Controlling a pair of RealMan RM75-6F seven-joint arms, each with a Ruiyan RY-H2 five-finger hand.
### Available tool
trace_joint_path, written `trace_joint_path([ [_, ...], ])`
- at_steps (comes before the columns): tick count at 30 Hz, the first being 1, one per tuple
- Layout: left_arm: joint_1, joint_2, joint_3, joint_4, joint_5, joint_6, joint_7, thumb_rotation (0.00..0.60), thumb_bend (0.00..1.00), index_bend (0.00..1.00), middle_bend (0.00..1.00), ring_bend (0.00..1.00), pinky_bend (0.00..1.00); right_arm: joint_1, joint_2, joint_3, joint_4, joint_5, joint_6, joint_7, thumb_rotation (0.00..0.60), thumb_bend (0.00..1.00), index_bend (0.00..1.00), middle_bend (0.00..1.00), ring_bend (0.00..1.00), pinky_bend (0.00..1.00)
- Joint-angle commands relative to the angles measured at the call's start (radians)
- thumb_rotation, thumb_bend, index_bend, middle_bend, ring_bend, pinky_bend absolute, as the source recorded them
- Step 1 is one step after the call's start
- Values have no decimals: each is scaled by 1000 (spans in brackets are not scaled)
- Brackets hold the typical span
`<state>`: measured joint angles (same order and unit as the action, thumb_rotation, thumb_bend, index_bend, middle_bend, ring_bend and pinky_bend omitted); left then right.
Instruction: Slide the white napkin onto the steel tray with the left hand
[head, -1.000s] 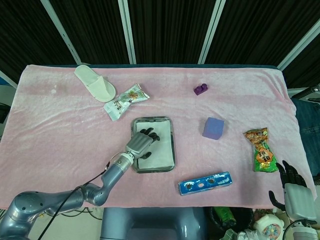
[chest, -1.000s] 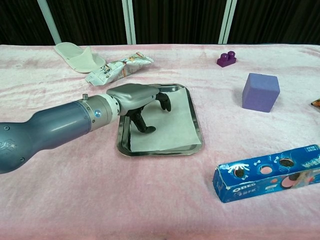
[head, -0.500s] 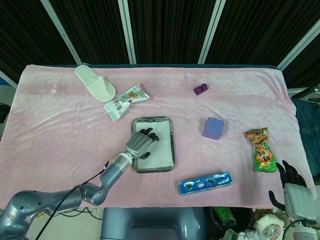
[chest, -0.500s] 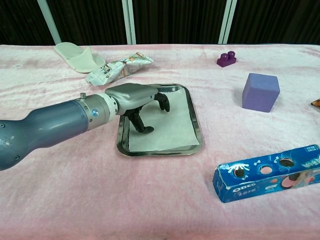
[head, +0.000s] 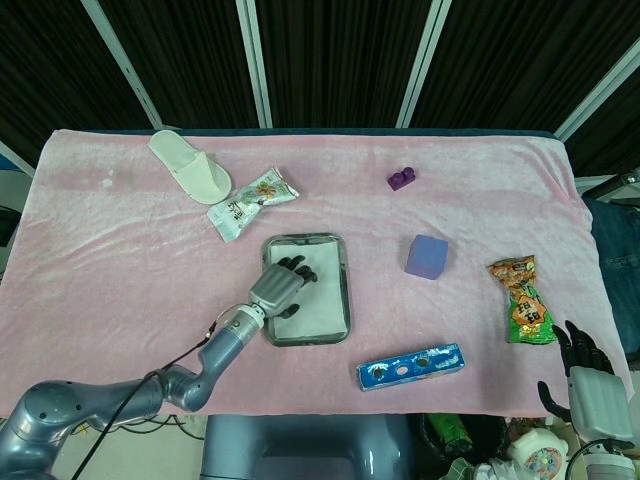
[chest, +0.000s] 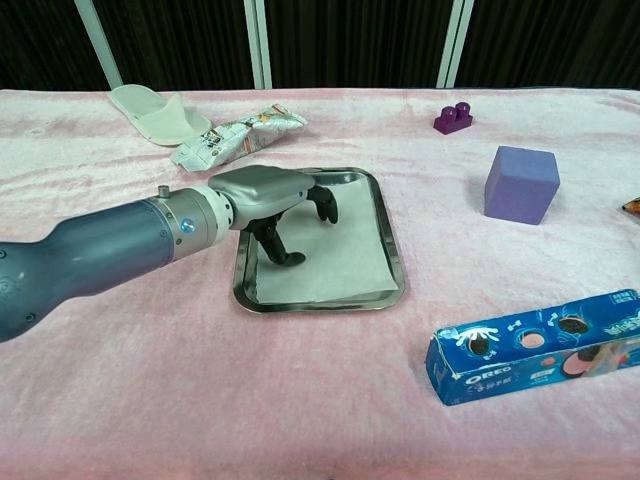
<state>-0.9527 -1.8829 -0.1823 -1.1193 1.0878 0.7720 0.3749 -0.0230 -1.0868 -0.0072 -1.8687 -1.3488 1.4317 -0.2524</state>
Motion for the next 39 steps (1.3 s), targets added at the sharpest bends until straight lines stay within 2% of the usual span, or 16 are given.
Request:
trace_joint_path([
  [1,0,-4,-1,3,-3,4,5,600,337,261,252,67,169,0,0,0,0,0,0,0,600,306,0,0,45,150],
  [39,-15,12,8,20,26,-17,-5,600,336,261,253,67,168,0,-2,1,-2,5,0,-4,600,307,0,0,44,150],
])
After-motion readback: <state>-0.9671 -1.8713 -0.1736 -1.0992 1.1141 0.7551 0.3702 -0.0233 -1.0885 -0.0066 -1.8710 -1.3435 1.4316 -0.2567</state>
